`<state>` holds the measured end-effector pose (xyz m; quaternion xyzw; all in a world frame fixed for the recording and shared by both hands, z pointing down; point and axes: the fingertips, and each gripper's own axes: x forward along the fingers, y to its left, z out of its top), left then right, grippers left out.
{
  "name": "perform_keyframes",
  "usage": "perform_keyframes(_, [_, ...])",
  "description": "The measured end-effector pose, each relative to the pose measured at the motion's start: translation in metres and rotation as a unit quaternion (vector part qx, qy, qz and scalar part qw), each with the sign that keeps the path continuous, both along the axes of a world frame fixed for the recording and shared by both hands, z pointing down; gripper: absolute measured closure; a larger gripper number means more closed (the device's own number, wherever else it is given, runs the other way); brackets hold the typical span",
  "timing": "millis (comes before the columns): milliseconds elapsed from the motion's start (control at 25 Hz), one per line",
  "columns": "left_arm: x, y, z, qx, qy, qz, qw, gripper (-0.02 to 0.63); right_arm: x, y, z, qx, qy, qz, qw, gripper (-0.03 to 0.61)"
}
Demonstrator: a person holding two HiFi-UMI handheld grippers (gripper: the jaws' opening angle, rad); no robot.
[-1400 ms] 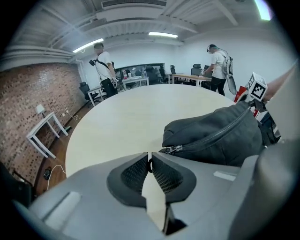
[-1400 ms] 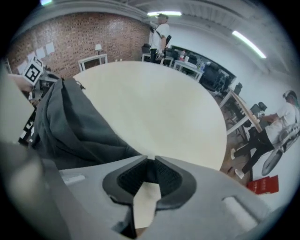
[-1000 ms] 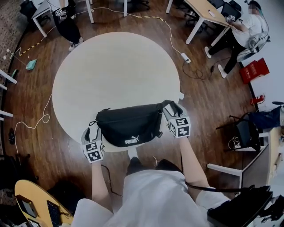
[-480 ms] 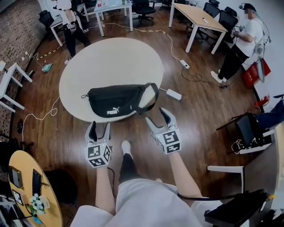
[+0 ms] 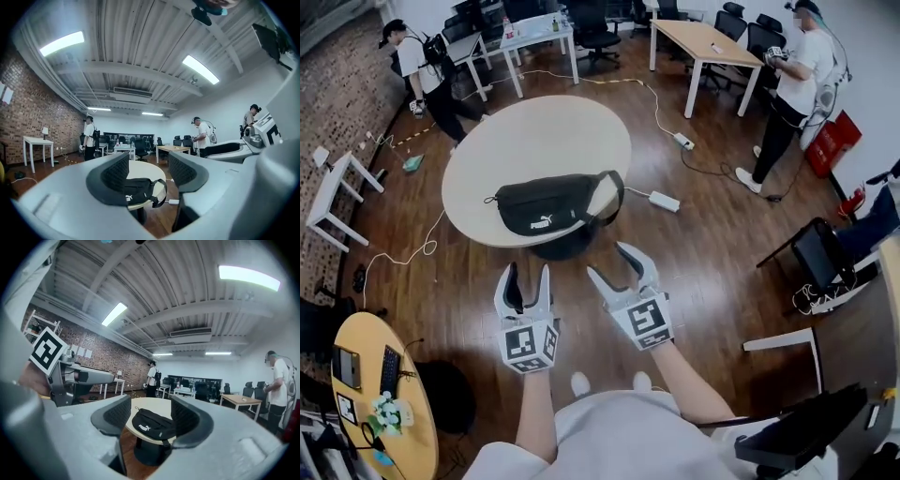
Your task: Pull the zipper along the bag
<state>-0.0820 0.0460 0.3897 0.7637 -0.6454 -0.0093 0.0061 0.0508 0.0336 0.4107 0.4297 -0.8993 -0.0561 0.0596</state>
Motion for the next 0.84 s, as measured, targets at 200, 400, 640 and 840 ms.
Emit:
perform_keyframes(200, [-0.028, 0.011, -0.026, 0.022, -0.005, 0.012, 0.9997, 0.336, -0.015, -0.001, -0.042, 0.035, -0.025, 0.041, 0.998, 0.330])
perform_keyframes(400, [-0.062, 0.020, -0.030, 0.029, -0.008, 0.000, 0.9995, 0.332, -0.049, 0.008, -0.043, 0.028, -0.021, 0.038, 0.999, 0.330])
perform_keyframes(640, [-0.075, 0.024, -0.028, 0.030, -0.001, -0.009, 0.9995, 0.308, -0.066, 0.018, -0.041, 0.021, -0.009, 0.027, 0.999, 0.330])
perform_keyframes(840, [-0.067, 0.027, -0.024, 0.025, -0.004, 0.002, 0.9997, 0.305, -0.057, 0.020, -0.046, 0.030, -0.006, 0.039, 0.999, 0.330])
